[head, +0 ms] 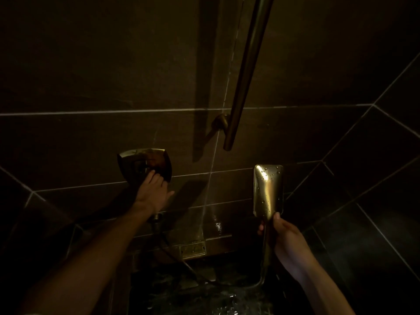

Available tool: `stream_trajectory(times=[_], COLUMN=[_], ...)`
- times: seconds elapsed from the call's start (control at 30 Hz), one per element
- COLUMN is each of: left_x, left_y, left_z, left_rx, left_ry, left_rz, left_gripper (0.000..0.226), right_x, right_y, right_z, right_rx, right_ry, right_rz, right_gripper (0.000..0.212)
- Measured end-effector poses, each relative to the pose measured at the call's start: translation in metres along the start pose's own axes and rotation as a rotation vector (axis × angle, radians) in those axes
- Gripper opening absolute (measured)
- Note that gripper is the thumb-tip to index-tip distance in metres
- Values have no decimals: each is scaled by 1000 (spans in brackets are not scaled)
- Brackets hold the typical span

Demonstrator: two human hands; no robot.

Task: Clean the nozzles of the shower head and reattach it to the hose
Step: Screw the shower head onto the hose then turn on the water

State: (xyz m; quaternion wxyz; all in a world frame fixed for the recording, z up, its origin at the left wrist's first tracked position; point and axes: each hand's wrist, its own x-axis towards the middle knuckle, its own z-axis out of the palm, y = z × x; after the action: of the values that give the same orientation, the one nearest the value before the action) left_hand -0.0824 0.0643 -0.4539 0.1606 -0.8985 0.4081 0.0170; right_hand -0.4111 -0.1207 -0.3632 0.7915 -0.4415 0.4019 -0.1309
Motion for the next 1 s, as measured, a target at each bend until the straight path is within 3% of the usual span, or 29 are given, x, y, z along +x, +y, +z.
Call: stream_trajectory(times=[0.5,0.77,1.0], left_x=[0,-7,-18], left_y=[5,0,-4], left_z=[-8,-3,10], left_rx=[-61,-82,-236], left_ry=[-56,15,92], left_rz=[-61,-22,32], left_gripper=[56,52,49], right_x=[23,30,29], right_y=[27,41,44], right_z=[-32,-34,-26], right_rx=[170,150,173], right_ry=[67,101,121], right_rz=[-46,-27,-20], right_gripper=[41,40,36])
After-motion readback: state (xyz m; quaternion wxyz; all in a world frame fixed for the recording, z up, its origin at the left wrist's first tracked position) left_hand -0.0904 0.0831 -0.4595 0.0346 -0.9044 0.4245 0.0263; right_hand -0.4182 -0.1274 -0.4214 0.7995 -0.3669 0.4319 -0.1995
